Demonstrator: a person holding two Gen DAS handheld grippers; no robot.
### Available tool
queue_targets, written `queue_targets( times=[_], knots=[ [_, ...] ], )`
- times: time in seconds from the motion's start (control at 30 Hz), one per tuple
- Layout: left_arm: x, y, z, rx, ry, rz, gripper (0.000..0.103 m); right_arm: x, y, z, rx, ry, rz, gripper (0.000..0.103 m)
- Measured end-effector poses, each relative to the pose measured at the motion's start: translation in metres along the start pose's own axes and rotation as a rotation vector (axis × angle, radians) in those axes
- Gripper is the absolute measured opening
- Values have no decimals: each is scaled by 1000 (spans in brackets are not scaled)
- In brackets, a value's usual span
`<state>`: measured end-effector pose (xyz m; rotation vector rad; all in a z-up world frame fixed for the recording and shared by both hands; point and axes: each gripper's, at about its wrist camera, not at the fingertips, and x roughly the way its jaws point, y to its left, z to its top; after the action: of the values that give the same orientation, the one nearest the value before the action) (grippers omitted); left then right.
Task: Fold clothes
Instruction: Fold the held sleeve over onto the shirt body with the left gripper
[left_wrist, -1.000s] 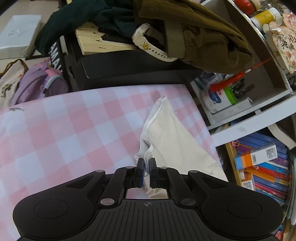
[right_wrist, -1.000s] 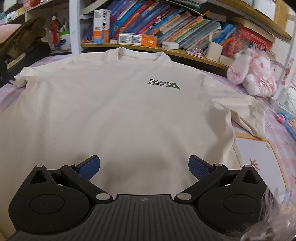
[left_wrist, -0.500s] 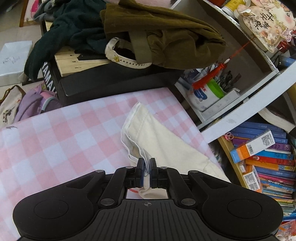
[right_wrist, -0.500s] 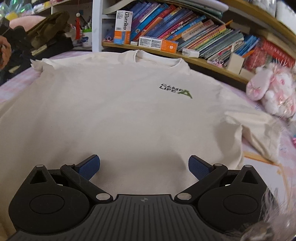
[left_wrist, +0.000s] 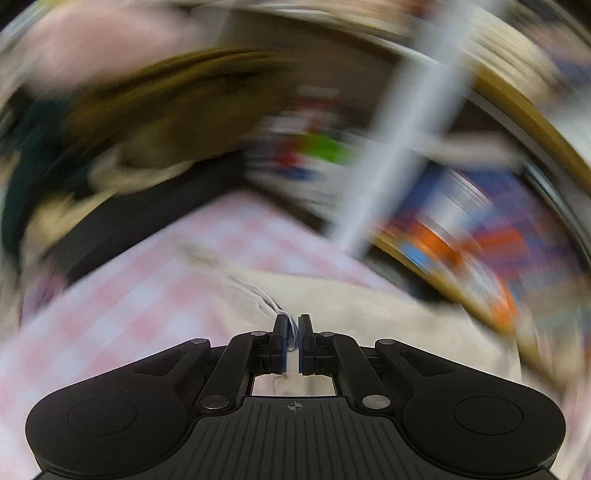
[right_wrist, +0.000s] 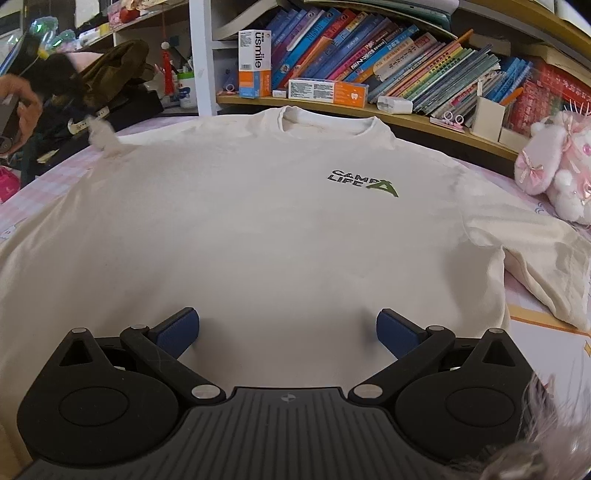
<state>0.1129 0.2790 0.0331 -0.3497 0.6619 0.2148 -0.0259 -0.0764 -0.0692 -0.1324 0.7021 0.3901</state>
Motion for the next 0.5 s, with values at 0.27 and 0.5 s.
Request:
queue_targets(
  times=[0.27,0.5],
  knots=[
    [21,-89,-85,686,249,-137,16,2,0,0,2,-13,-2,103],
    [11,-39,-65,372,166,-114,58,3,-1,-1,8,-28,-7,103]
  ],
)
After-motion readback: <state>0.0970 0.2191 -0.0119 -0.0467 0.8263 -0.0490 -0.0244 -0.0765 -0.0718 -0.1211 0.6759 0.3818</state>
